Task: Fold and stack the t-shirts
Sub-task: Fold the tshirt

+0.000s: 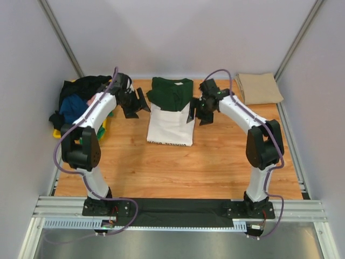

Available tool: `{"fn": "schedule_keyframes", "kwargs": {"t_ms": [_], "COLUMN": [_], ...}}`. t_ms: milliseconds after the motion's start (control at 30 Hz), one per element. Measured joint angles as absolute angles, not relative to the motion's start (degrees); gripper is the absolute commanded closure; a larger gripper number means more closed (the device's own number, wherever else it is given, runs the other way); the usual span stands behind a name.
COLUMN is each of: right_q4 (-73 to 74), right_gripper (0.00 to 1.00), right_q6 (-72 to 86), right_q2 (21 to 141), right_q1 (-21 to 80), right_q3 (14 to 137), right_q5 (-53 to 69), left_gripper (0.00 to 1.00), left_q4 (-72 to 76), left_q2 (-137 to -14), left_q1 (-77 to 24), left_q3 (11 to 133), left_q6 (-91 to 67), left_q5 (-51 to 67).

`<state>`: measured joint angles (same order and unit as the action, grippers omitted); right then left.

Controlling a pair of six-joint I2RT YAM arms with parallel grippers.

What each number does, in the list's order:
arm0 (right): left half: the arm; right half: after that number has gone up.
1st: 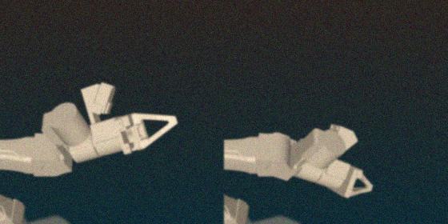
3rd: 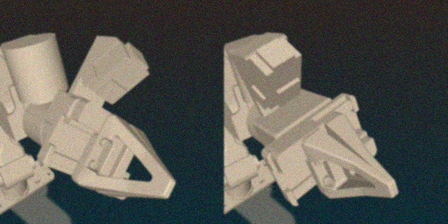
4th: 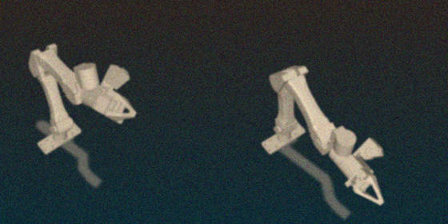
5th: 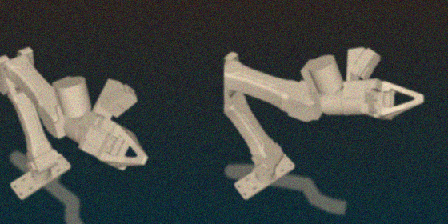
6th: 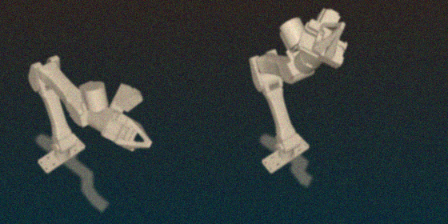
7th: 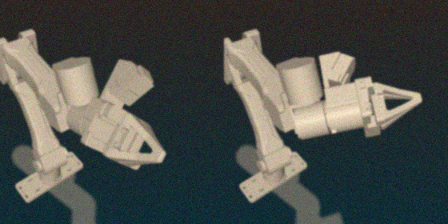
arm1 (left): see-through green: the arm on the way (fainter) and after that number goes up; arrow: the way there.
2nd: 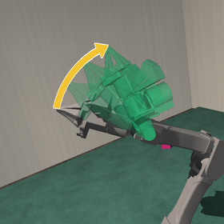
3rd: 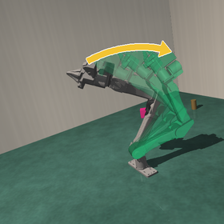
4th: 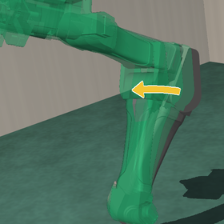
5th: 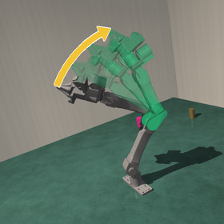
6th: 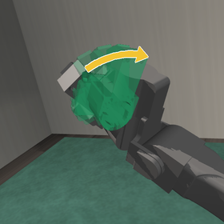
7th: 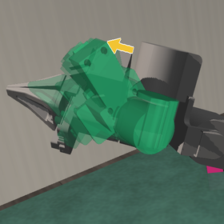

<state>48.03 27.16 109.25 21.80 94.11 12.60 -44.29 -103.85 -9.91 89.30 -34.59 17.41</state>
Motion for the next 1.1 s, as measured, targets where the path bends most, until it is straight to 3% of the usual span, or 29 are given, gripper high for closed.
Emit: {"fn": "schedule_keyframes", "kwargs": {"t_ms": [233,433,633,733,967,1100], "right_q4": [39.8,33.7,28.8,27.2,25.0,24.4], "right_gripper": [0.30,0.33,0.48,0.63,0.73,0.82], "right_q6": [29.7,31.5,32.3,32.7,33.3,33.4], "right_q2": [109.0,108.9,109.5,109.7,111.3,111.9], "right_q1": [26.1,25.1,25.1,25.1,25.0,24.9], "right_q3": [74.4,70.8,69.6,68.8,68.5,68.5], "right_q5": [17.0,20.5,22.5,23.0,25.4,26.1], "left_gripper": [0.19,0.19,0.21,0.23,0.38,0.70], "left_q4": [-33.1,-26.2,-19.8,-17.1,-11.6,-9.3], "left_q2": [-95.9,-95.6,-96.6,-97.1,-98.2,-99.3], "left_q1": [-14.3,-14.1,-14.1,-14.0,-13.9,-13.9], "left_q3": [68.9,59.4,55.4,53.3,52.4,51.9], "left_q6": [-34.2,-34.4,-35.7,-37.1,-39.6,-40.8], "left_q5": [18.5,20.1,19.7,20.5,20.7,20.1]}}
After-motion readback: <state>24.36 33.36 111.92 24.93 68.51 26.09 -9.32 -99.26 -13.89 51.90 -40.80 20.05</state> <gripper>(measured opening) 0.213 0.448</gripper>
